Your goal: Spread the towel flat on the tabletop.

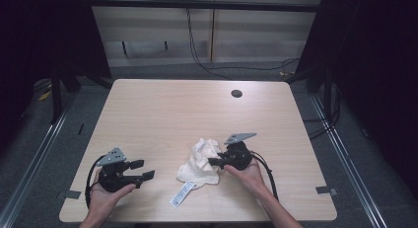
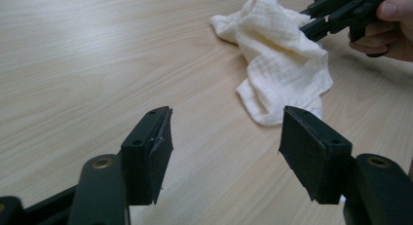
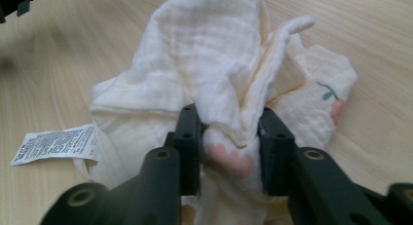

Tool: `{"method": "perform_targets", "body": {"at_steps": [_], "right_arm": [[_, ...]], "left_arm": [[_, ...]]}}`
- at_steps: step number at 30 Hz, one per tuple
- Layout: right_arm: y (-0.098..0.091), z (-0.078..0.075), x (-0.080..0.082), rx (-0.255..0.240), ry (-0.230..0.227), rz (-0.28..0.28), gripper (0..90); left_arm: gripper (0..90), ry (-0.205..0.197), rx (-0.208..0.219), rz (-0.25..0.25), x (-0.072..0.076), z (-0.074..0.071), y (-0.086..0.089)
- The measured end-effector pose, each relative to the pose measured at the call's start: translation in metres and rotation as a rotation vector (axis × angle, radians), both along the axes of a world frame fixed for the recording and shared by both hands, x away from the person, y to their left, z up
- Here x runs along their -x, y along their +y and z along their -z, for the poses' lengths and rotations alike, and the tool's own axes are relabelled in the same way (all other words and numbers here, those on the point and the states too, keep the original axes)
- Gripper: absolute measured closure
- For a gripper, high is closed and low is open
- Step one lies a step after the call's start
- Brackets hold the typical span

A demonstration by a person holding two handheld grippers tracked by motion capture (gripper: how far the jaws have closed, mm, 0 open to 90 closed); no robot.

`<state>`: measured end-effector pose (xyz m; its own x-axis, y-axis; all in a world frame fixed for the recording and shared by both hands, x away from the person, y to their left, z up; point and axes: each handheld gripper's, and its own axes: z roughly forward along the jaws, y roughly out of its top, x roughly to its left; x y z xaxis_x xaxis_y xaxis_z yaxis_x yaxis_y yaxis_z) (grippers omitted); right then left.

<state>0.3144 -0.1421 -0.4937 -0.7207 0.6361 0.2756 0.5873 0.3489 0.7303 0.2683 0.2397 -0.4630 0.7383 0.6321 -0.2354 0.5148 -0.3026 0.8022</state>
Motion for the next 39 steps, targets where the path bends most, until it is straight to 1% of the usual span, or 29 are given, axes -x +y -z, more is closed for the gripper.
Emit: {"method": "perform_targets", "body": {"at_steps": [2, 3, 4, 5, 6, 8, 9, 10, 11, 12, 14, 15, 16, 17, 18, 20, 21, 23, 26, 28, 30, 31, 33, 34, 35, 36, 37, 38, 39], "right_arm": [[0.003, -0.004, 0.003, 0.003, -0.009, -0.005, 59.5], [0.003, -0.007, 0.004, 0.006, -0.013, -0.003, 54.3], [-0.002, -0.014, 0.007, -0.009, -0.026, 0.013, 46.1], [-0.002, -0.014, 0.007, -0.009, -0.026, 0.013, 46.1], [-0.006, -0.018, 0.008, -0.016, -0.034, 0.019, 43.1], [-0.016, -0.028, 0.014, -0.006, -0.057, 0.063, 33.4], [-0.02, -0.031, 0.016, -0.002, -0.064, 0.068, 33.9], [-0.03, -0.037, 0.025, 0.006, -0.07, 0.081, 34.3], [-0.03, -0.037, 0.025, 0.006, -0.07, 0.081, 34.3], [-0.033, -0.038, 0.028, 0.01, -0.065, 0.085, 34.5], [-0.039, -0.038, 0.034, 0.026, -0.064, 0.09, 38.7], [-0.042, -0.036, 0.037, 0.028, -0.065, 0.096, 43.9], [-0.045, -0.03, 0.04, 0.023, -0.051, 0.092, 49.3], [-0.045, -0.03, 0.04, 0.023, -0.051, 0.092, 49.3], [-0.046, -0.022, 0.041, 0.017, -0.042, 0.078, 54.2], [-0.044, -0.016, 0.041, 0.024, -0.035, 0.069, 56.5], [-0.044, -0.016, 0.041, 0.024, -0.035, 0.069, 56.5], [-0.041, -0.012, 0.04, 0.026, -0.029, 0.055, 57.4], [-0.038, -0.007, 0.035, 0.02, -0.024, 0.046, 54.9], [-0.037, -0.004, 0.033, 0.02, -0.019, 0.049, 53.6], [-0.034, -0.001, 0.032, 0.031, -0.009, 0.043, 52.8], [-0.033, 0.001, 0.031, 0.039, -0.01, 0.04, 52.5], [-0.032, 0.003, 0.031, 0.034, 0.001, 0.043, 51.7], [-0.032, 0.004, 0.031, 0.032, 0.001, 0.048, 50.8], [-0.032, 0.005, 0.031, 0.028, -0.001, 0.055, 49.7], [-0.031, 0.006, 0.031, 0.029, 0.003, 0.071, 49.4], [-0.029, 0.007, 0.031, 0.035, 0.001, 0.066, 49.3], [-0.028, 0.008, 0.032, 0.049, -0.009, 0.061, 49.7], [-0.028, 0.008, 0.032, 0.049, -0.009, 0.061, 49.7]], "left_arm": [[41.4, -0.005, -0.001, 0.001, 0.001, -0.001, -0.002], [43.2, -0.004, 0.005, 0.006, 0.001, -0.001, -0.004], [45.8, -0.005, -0.003, 0.012, 0.001, -0.002, -0.006], [45.8, -0.009, -0.006, 0.015, 0.001, -0.003, -0.008], [47.0, -0.011, -0.006, 0.027, 0.001, -0.004, -0.011], [53.7, -0.028, -0.01, 0.063, 0.001, -0.008, -0.018], [54.5, -0.032, -0.008, 0.079, 0.001, -0.011, -0.023], [60.5, -0.038, 0.006, 0.094, 0.0, -0.014, -0.028], [60.5, -0.037, 0.015, 0.106, -0.001, -0.016, -0.031], [63.9, -0.043, 0.018, 0.128, -0.003, -0.019, -0.038], [71.0, -0.061, -0.002, 0.162, -0.005, -0.022, -0.052], [73.9, -0.071, -0.004, 0.181, -0.007, -0.024, -0.06], [78.3, -0.068, 0.006, 0.197, -0.009, -0.026, -0.067], [78.3, -0.058, 0.02, 0.212, -0.012, -0.026, -0.075], [79.5, -0.058, 0.013, 0.227, -0.014, -0.026, -0.084], [79.0, -0.057, 0.01, 0.247, -0.02, -0.023, -0.098], [77.1, -0.049, 0.017, 0.249, -0.024, -0.021, -0.105], [74.2, -0.013, 0.019, 0.268, -0.031, -0.015, -0.117], [64.4, -0.002, -0.028, 0.304, -0.035, -0.004, -0.133], [62.3, 0.017, -0.042, 0.329, -0.036, 0.002, -0.139], [58.8, 0.007, -0.064, 0.318, -0.035, 0.005, -0.142], [57.0, 0.024, -0.066, 0.317, -0.036, 0.007, -0.144], [52.5, 0.024, -0.122, 0.273, -0.037, 0.013, -0.147], [51.4, 0.035, -0.128, 0.272, -0.038, 0.015, -0.147], [51.5, 0.042, -0.126, 0.269, -0.038, 0.017, -0.147], [53.6, 0.035, -0.139, 0.268, -0.038, 0.018, -0.146], [55.6, 0.038, -0.128, 0.266, -0.038, 0.02, -0.147], [61.9, 0.043, -0.136, 0.266, -0.039, 0.021, -0.146], [61.9, 0.044, -0.133, 0.268, -0.039, 0.024, -0.147]]}}
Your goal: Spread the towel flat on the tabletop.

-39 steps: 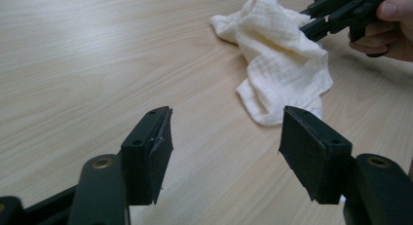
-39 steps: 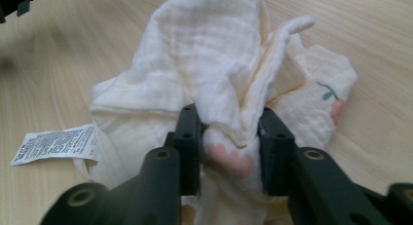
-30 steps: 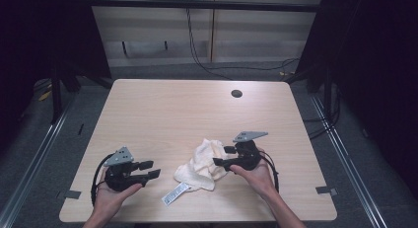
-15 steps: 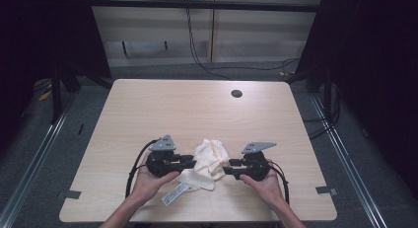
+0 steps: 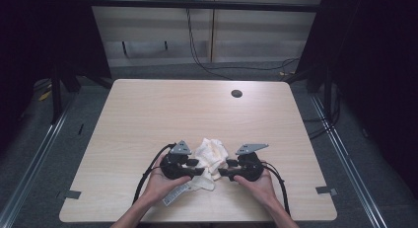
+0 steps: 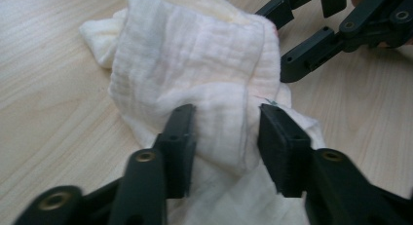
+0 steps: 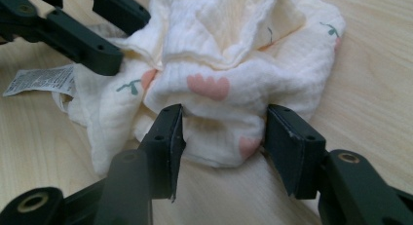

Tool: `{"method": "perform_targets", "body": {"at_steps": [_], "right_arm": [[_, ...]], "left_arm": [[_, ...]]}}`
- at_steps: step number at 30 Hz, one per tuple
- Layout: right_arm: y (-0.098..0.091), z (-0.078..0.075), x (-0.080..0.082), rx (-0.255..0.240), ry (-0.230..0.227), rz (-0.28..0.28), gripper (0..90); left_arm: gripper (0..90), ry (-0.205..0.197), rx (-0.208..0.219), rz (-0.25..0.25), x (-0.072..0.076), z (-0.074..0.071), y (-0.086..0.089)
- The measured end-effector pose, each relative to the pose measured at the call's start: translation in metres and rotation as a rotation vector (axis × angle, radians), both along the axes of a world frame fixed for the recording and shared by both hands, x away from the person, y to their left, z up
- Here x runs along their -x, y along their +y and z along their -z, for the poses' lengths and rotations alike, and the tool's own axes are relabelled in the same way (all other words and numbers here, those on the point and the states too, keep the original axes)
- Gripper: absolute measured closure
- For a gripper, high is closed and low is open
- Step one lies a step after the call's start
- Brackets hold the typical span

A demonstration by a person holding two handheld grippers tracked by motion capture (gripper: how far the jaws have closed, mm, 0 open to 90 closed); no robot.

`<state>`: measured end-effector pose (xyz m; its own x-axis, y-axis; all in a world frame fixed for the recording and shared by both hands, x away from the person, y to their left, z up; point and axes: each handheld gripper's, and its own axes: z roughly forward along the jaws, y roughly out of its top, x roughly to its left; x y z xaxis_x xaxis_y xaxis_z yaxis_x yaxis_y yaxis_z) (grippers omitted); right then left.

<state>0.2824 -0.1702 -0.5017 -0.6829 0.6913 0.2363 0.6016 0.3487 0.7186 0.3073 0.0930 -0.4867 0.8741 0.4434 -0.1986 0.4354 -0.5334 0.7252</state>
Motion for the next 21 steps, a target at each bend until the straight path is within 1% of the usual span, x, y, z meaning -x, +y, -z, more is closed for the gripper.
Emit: {"method": "perform_targets", "body": {"at_steps": [2, 3, 5, 6, 7, 8, 9, 10, 11, 12, 13, 14, 15, 16, 17, 18, 19, 20, 21], "right_arm": [[-0.001, 0.001, 0.0, -0.009, 0.0, 0.0, 50.8], [0.0, 0.001, -0.001, -0.01, -0.001, 0.001, 51.9], [0.0, 0.001, -0.001, -0.005, -0.003, 0.002, 52.6], [0.001, 0.001, -0.001, -0.004, 0.005, 0.007, 56.9], [0.001, 0.002, -0.001, -0.002, 0.008, 0.002, 60.0], [0.002, 0.003, 0.0, 0.008, 0.0, 0.005, 66.6], [0.002, 0.003, 0.0, 0.01, 0.001, 0.007, 70.7], [0.002, 0.002, 0.0, 0.008, -0.002, 0.008, 75.0], [0.002, 0.0, 0.001, 0.007, -0.009, 0.013, 78.0], [-0.001, -0.003, 0.001, 0.003, -0.031, 0.022, 81.6], [-0.002, -0.005, 0.001, -0.004, -0.034, 0.031, 84.8], [-0.006, -0.007, 0.0, -0.019, -0.043, 0.043, 85.7], [-0.008, -0.009, 0.0, -0.033, -0.043, 0.058, 86.1], [-0.013, -0.011, -0.001, -0.05, -0.045, 0.076, 86.5], [-0.017, -0.014, -0.002, -0.06, -0.045, 0.083, 86.9], [-0.02, -0.016, -0.002, -0.062, -0.052, 0.094, 87.1], [-0.022, -0.017, -0.002, -0.062, -0.048, 0.102, 87.2], [-0.026, -0.019, -0.003, -0.067, -0.05, 0.107, 87.3], [-0.028, -0.02, -0.003, -0.067, -0.047, 0.112, 87.4]], "left_arm": [[66.8, 0.01, -0.024, 0.007, 0.0, 0.006, -0.001], [71.0, 0.006, -0.019, 0.014, 0.0, 0.01, -0.002], [77.3, 0.002, -0.012, 0.019, 0.0, 0.008, -0.001], [81.1, 0.015, 0.005, 0.02, 0.0, 0.006, 0.0], [82.5, 0.035, 0.038, 0.025, 0.0, 0.005, 0.001], [83.7, 0.043, 0.044, 0.035, -0.001, 0.004, 0.002], [84.3, 0.051, 0.063, 0.04, -0.001, 0.002, 0.003], [85.0, 0.058, 0.075, 0.042, -0.001, 0.001, 0.004], [85.3, 0.058, 0.101, 0.043, -0.001, -0.004, 0.007], [85.5, 0.055, 0.116, 0.044, -0.001, -0.007, 0.009], [85.5, 0.061, 0.147, 0.036, -0.002, -0.01, 0.011], [85.5, 0.06, 0.166, 0.036, -0.003, -0.013, 0.014], [85.4, 0.061, 0.206, 0.029, -0.004, -0.017, 0.02], [85.4, 0.065, 0.238, 0.018, -0.006, -0.02, 0.026], [85.5, 0.075, 0.264, 0.002, -0.008, -0.022, 0.031], [85.5, 0.077, 0.275, -0.006, -0.01, -0.023, 0.035], [85.5, 0.073, 0.288, -0.025, -0.012, -0.025, 0.042], [85.5, 0.078, 0.307, -0.036, -0.014, -0.026, 0.047], [85.5, 0.088, 0.339, -0.056, -0.016, -0.028, 0.055]]}}
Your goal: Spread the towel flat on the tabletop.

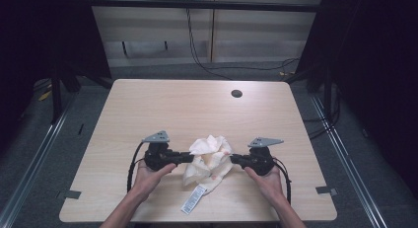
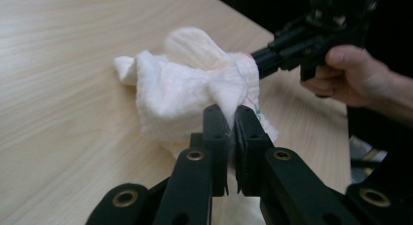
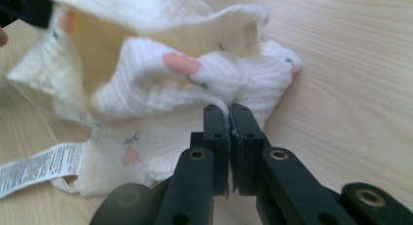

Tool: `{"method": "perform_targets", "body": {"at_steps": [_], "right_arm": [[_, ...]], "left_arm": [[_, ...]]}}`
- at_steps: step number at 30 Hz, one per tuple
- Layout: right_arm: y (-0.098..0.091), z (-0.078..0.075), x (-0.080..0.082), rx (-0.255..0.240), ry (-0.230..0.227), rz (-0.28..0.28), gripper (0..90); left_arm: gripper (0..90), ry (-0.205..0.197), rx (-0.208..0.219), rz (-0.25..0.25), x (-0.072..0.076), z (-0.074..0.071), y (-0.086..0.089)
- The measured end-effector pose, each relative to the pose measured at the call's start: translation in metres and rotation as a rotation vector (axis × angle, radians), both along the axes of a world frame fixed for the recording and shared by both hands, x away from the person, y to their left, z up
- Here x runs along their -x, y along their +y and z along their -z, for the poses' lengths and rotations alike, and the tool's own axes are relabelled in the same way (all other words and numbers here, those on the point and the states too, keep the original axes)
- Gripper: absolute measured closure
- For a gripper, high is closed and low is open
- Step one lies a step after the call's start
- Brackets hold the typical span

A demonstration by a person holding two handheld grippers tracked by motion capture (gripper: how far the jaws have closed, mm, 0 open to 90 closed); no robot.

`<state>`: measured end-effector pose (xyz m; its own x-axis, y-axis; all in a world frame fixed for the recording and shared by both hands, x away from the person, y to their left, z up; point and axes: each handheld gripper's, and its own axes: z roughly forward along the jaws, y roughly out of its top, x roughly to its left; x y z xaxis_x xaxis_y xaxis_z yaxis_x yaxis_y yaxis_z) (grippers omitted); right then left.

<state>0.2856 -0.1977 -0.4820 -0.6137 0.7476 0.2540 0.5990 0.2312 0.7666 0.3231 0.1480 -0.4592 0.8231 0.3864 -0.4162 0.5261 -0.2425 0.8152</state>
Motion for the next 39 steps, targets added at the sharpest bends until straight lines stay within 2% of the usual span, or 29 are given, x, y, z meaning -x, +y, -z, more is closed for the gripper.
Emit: {"method": "perform_targets", "body": {"at_steps": [3, 6, 8, 10, 13, 14, 16, 18, 19, 20, 21, 23, 25, 27, 28, 29, 31, 32, 33, 34, 35, 36, 38, 39], "right_arm": [[-0.008, -0.003, -0.001, -0.008, 0.002, 0.014, 87.4], [-0.012, -0.003, -0.003, 0.013, 0.005, 0.021, 87.3], [-0.015, -0.001, -0.005, 0.041, 0.015, 0.03, 87.3], [-0.016, -0.002, -0.005, 0.049, 0.017, 0.04, 87.2], [-0.021, -0.005, -0.006, 0.07, -0.001, 0.057, 87.2], [-0.022, -0.005, -0.006, 0.071, 0.005, 0.062, 87.2], [-0.025, -0.004, -0.006, 0.094, 0.012, 0.083, 87.0], [-0.027, -0.002, -0.007, 0.085, 0.02, 0.073, 85.4], [-0.027, -0.001, -0.006, 0.086, 0.019, 0.069, 82.1], [-0.025, -0.002, -0.005, 0.095, 0.007, 0.062, 73.9], [-0.025, -0.002, -0.005, 0.095, 0.007, 0.062, 73.9], [-0.024, -0.005, -0.002, 0.084, -0.005, 0.063, 66.9], [-0.025, -0.01, 0.0, 0.066, -0.021, 0.07, 61.8], [-0.027, -0.012, 0.003, 0.053, -0.016, 0.058, 61.8], [-0.023, -0.011, 0.008, 0.063, -0.009, 0.022, 64.4], [-0.023, -0.011, 0.008, 0.063, -0.009, 0.022, 64.4], [-0.017, -0.009, 0.011, 0.076, -0.002, -0.02, 67.2], [-0.009, -0.007, 0.011, 0.097, 0.001, -0.033, 65.5], [-0.009, -0.007, 0.011, 0.097, 0.001, -0.033, 65.5], [-0.007, -0.006, 0.01, 0.095, 0.004, -0.029, 63.3], [-0.006, -0.007, 0.008, 0.099, 0.001, -0.014, 60.0], [-0.005, -0.008, 0.005, 0.09, -0.008, -0.006, 60.0], [-0.006, -0.012, -0.003, 0.048, -0.005, 0.014, 59.3], [-0.004, -0.015, -0.008, 0.044, -0.01, 0.006, 59.2]], "left_arm": [[85.5, -0.002, 0.033, -0.044, -0.004, -0.005, 0.016], [85.6, 0.012, 0.068, -0.076, -0.008, -0.007, 0.031], [85.7, 0.016, 0.066, -0.097, -0.009, -0.005, 0.037], [85.7, 0.024, 0.071, -0.124, -0.011, -0.003, 0.044], [86.0, 0.033, 0.069, -0.149, -0.013, 0.0, 0.049], [86.4, 0.038, 0.058, -0.158, -0.014, 0.001, 0.05], [86.3, 0.074, 0.05, -0.163, -0.016, 0.007, 0.051], [86.2, 0.081, 0.008, -0.163, -0.016, 0.014, 0.049], [85.8, 0.082, -0.001, -0.153, -0.016, 0.015, 0.048], [83.9, 0.079, -0.005, -0.146, -0.015, 0.015, 0.046], [83.9, 0.083, -0.005, -0.142, -0.015, 0.015, 0.045], [82.0, 0.081, -0.006, -0.133, -0.015, 0.015, 0.043], [82.2, 0.086, -0.024, -0.128, -0.014, 0.015, 0.044], [83.1, 0.11, -0.037, -0.116, -0.011, 0.017, 0.046], [83.2, 0.117, -0.066, -0.108, -0.009, 0.018, 0.046], [83.2, 0.111, -0.087, -0.101, -0.006, 0.018, 0.047], [83.1, 0.117, -0.133, -0.066, 0.002, 0.021, 0.051], [80.2, 0.127, -0.149, -0.061, 0.005, 0.022, 0.055], [80.2, 0.129, -0.154, -0.064, 0.007, 0.023, 0.058], [77.1, 0.124, -0.158, -0.077, 0.01, 0.021, 0.063], [67.6, 0.112, -0.162, -0.09, 0.011, 0.019, 0.066], [62.7, 0.088, -0.149, -0.118, 0.012, 0.014, 0.069], [58.1, 0.061, -0.118, -0.135, 0.009, 0.006, 0.068], [57.6, 0.042, -0.123, -0.123, 0.008, 0.003, 0.064]]}}
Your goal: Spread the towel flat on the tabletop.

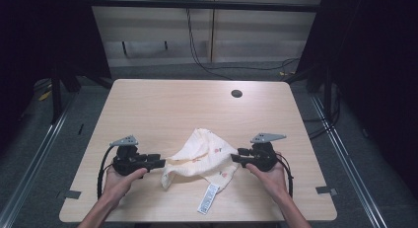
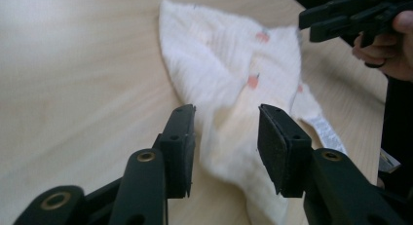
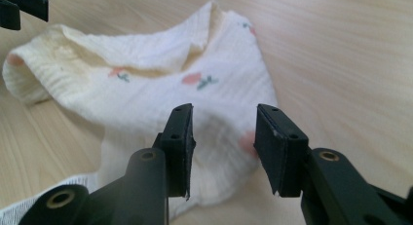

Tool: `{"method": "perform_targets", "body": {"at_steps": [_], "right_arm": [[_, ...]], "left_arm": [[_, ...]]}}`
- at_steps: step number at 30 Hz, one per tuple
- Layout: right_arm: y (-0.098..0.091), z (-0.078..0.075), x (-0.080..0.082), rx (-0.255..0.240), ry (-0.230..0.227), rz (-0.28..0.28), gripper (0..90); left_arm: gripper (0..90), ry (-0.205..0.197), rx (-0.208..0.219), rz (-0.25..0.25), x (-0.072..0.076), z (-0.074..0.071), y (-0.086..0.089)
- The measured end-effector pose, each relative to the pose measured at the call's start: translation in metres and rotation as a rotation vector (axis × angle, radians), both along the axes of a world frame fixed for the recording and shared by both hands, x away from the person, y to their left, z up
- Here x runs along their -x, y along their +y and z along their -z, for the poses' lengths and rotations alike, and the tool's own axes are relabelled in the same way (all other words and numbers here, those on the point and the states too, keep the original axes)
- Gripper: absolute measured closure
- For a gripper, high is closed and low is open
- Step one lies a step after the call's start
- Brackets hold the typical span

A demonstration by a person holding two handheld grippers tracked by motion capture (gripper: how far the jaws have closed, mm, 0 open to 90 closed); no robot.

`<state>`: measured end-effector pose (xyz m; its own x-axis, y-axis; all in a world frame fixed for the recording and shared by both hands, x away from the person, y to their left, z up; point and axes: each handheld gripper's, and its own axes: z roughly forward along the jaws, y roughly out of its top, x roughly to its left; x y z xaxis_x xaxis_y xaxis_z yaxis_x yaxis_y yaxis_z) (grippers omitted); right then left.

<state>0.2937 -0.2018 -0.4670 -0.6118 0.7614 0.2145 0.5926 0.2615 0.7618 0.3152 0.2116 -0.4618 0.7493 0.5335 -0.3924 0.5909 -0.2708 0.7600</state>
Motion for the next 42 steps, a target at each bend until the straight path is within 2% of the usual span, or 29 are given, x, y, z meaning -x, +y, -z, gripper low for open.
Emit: {"method": "perform_targets", "body": {"at_steps": [1, 3, 4, 6, 7, 8, 9, 10, 11, 12, 13, 16, 20, 23, 24, 26, 27, 29, 32, 34, 35, 37, 39, 40, 42], "right_arm": [[0.002, -0.002, -0.004, -0.006, -0.003, -0.003, 59.0], [0.007, -0.002, -0.01, -0.01, -0.001, -0.011, 58.1], [0.01, 0.001, -0.014, -0.003, 0.007, -0.023, 57.4], [0.016, 0.009, -0.018, 0.018, 0.035, -0.03, 57.3], [0.021, 0.02, -0.019, 0.029, 0.062, -0.049, 64.4], [0.021, 0.02, -0.019, 0.029, 0.062, -0.049, 64.4], [0.023, 0.025, -0.018, 0.039, 0.068, -0.06, 71.7], [0.027, 0.029, -0.015, 0.043, 0.074, -0.083, 77.2], [0.029, 0.03, -0.013, 0.054, 0.077, -0.094, 79.5], [0.033, 0.033, -0.009, 0.067, 0.081, -0.117, 81.2], [0.037, 0.034, -0.006, 0.074, 0.088, -0.13, 81.6], [0.039, 0.033, 0.0, 0.075, 0.083, -0.146, 81.1], [0.038, 0.032, 0.013, 0.082, 0.104, -0.173, 77.2], [0.036, 0.03, 0.022, 0.07, 0.126, -0.2, 74.8], [0.036, 0.029, 0.025, 0.071, 0.127, -0.211, 73.9], [0.035, 0.025, 0.029, 0.055, 0.111, -0.216, 71.5], [0.034, 0.023, 0.029, 0.041, 0.104, -0.21, 70.8], [0.029, 0.017, 0.025, -0.008, 0.083, -0.186, 70.1], [0.02, 0.012, 0.018, -0.04, 0.056, -0.131, 70.0], [0.016, 0.012, 0.016, -0.046, 0.047, -0.116, 70.1], [0.014, 0.011, 0.015, -0.05, 0.039, -0.11, 70.0], [0.011, 0.011, 0.015, -0.048, 0.037, -0.097, 69.6], [0.008, 0.012, 0.015, -0.05, 0.035, -0.097, 68.9], [0.008, 0.012, 0.016, -0.049, 0.037, -0.098, 68.5], [0.006, 0.012, 0.016, -0.051, 0.034, -0.099, 68.0]], "left_arm": [[57.6, -0.013, -0.001, 0.009, -0.001, -0.002, -0.006], [57.6, -0.013, -0.009, 0.034, -0.003, -0.003, -0.022], [57.5, -0.024, -0.028, 0.048, -0.004, -0.002, -0.03], [54.7, -0.014, -0.051, 0.065, -0.009, 0.004, -0.044], [53.2, -0.009, -0.072, 0.062, -0.011, 0.009, -0.049], [53.2, 0.008, -0.088, 0.063, -0.014, 0.015, -0.052], [54.2, 0.02, -0.109, 0.059, -0.017, 0.022, -0.053], [58.6, 0.024, -0.122, 0.058, -0.018, 0.026, -0.052], [64.3, 0.027, -0.154, 0.065, -0.018, 0.031, -0.051], [73.6, 0.047, -0.18, 0.075, -0.019, 0.033, -0.05], [74.9, 0.067, -0.195, 0.076, -0.021, 0.036, -0.048], [78.5, 0.078, -0.183, 0.068, -0.019, 0.039, -0.043], [79.3, 0.087, -0.216, 0.101, -0.007, 0.035, -0.035], [79.3, 0.08, -0.233, 0.128, 0.009, 0.031, -0.028], [78.2, 0.071, -0.218, 0.131, 0.013, 0.027, -0.025], [71.9, 0.042, -0.16, 0.093, 0.016, 0.017, -0.021], [70.8, 0.019, -0.125, 0.091, 0.015, 0.009, -0.023], [67.9, -0.021, -0.097, 0.11, 0.012, -0.001, -0.033], [68.6, -0.031, -0.086, 0.153, 0.003, -0.005, -0.062], [68.0, -0.031, -0.098, 0.165, -0.002, -0.002, -0.079], [67.2, -0.012, -0.104, 0.178, -0.006, 0.003, -0.09], [65.7, -0.006, -0.138, 0.19, -0.011, 0.012, -0.103], [63.0, 0.016, -0.138, 0.201, -0.012, 0.02, -0.109], [61.9, 0.004, -0.166, 0.209, -0.011, 0.023, -0.112], [59.8, -0.009, -0.188, 0.214, -0.01, 0.025, -0.114]]}}
